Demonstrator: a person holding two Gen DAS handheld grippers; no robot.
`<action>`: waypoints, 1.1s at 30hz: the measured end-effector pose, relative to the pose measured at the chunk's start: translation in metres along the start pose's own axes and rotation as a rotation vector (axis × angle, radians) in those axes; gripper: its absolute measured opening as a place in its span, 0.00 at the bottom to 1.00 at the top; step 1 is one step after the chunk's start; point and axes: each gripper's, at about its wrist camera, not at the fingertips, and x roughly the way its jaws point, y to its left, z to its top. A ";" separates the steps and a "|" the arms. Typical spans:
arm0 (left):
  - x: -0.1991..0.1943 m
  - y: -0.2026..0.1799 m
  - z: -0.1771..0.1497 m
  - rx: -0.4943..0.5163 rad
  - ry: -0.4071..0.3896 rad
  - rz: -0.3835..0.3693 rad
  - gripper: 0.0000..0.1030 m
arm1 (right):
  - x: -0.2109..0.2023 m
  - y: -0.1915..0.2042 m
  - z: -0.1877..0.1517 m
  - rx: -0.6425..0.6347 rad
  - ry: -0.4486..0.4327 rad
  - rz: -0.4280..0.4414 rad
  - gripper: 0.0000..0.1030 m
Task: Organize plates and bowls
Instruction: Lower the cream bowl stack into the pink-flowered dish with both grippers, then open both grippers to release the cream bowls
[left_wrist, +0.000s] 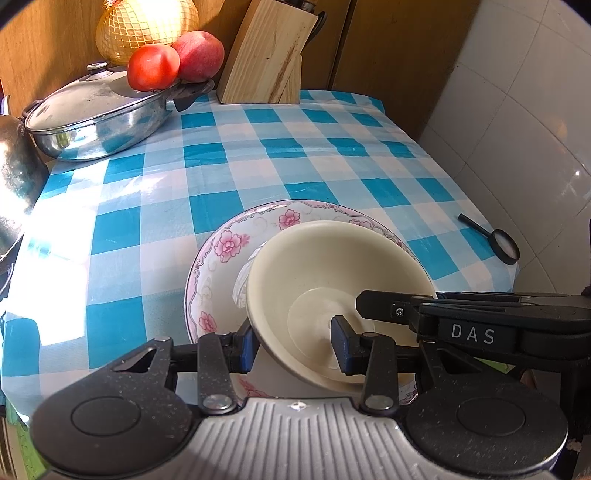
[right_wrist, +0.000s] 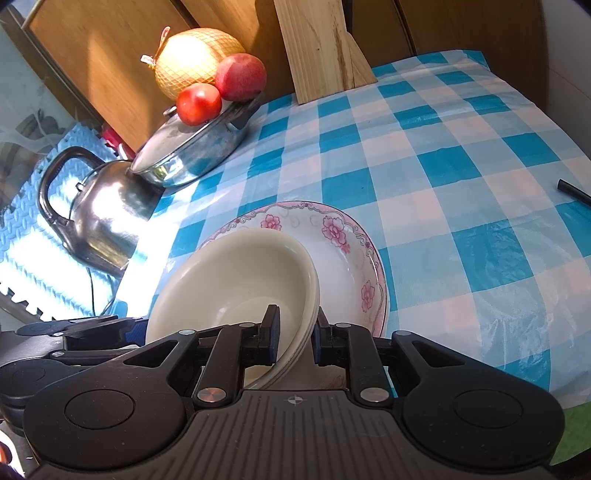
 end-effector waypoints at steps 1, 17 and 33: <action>0.000 0.000 0.000 0.000 0.000 0.000 0.32 | 0.000 0.000 0.000 0.000 0.000 0.000 0.24; 0.005 0.002 0.004 -0.007 0.006 -0.001 0.32 | 0.002 0.000 0.004 -0.017 -0.019 -0.015 0.24; 0.002 0.002 0.004 -0.001 -0.010 0.009 0.32 | 0.001 0.000 0.003 -0.041 -0.044 -0.040 0.34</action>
